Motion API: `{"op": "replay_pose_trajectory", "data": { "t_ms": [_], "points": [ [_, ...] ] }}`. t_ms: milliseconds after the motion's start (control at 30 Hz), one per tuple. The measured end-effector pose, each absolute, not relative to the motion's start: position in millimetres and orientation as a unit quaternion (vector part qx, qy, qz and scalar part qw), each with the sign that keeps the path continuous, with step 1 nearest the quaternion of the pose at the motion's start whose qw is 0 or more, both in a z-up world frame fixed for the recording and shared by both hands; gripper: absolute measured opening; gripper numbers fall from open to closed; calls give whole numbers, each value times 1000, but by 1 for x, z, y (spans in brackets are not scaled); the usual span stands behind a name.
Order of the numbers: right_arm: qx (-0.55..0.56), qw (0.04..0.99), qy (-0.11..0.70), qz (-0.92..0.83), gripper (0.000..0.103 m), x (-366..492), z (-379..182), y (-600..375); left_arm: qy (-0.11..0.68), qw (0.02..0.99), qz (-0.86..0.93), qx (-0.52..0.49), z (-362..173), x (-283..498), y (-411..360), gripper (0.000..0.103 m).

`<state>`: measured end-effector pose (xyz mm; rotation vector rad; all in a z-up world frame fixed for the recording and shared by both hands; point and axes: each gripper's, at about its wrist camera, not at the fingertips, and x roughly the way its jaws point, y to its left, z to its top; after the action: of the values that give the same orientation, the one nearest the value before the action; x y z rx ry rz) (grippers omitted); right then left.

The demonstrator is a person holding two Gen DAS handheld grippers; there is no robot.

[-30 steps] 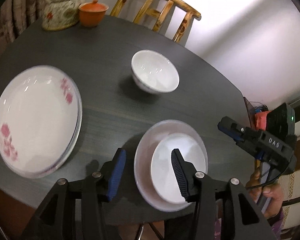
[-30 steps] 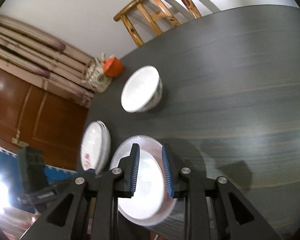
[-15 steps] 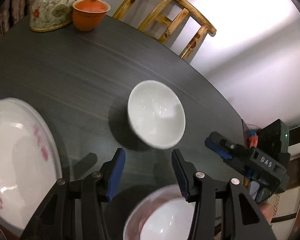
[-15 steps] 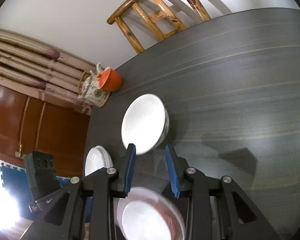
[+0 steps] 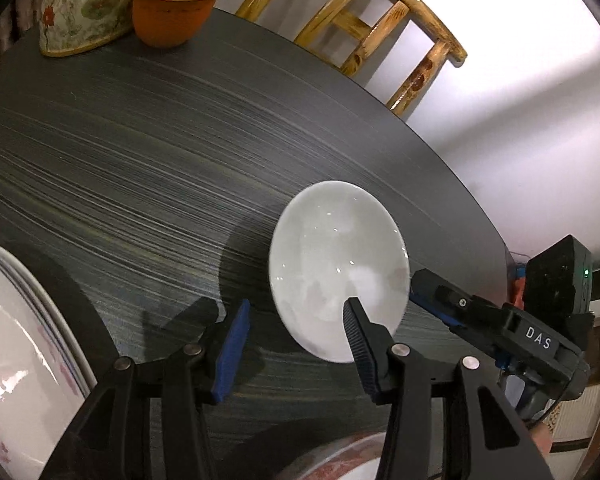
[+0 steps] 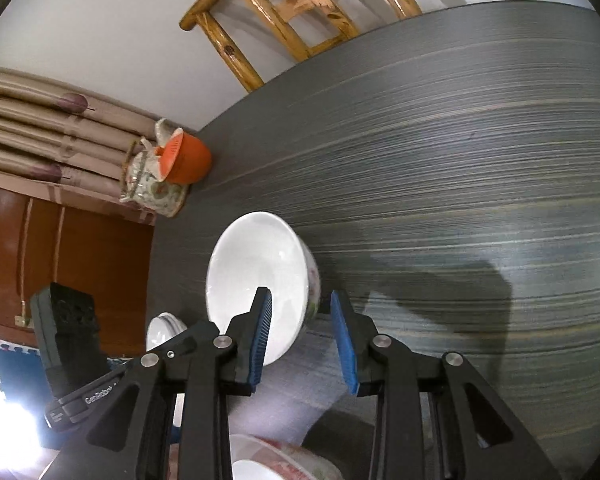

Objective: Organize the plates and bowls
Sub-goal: 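Open the right tool and grasp the small white bowl's rim, then carry the small white bowl into the nested bowls and open the right tool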

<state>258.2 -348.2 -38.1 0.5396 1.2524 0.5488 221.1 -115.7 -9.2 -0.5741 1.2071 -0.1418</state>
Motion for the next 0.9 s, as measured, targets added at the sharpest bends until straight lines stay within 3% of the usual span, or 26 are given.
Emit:
{"op": "replay_pose_trajectory", "data": {
  "t_ms": [300, 367, 400, 433, 700, 900],
  "points": [
    [239, 733, 585, 251, 30, 271, -55, -338, 550, 797, -55, -243, -19, 227, -119, 49],
    [232, 734, 587, 252, 22, 273, -58, -335, 550, 801, -50, -231, -22, 228, -121, 29],
    [230, 733, 589, 251, 16, 274, -61, -333, 556, 799, -50, -223, -24, 229, -122, 13],
    [236, 731, 589, 251, 10, 274, -63, -332, 555, 800, -48, -222, -25, 228, -122, 13],
    [232, 740, 576, 258, 10, 262, -52, -336, 531, 817, -61, -217, 2, 204, -123, 12],
    [234, 755, 547, 275, 11, 221, -13, -346, 513, 833, -87, -190, 44, 155, -135, 12]
  ]
}}
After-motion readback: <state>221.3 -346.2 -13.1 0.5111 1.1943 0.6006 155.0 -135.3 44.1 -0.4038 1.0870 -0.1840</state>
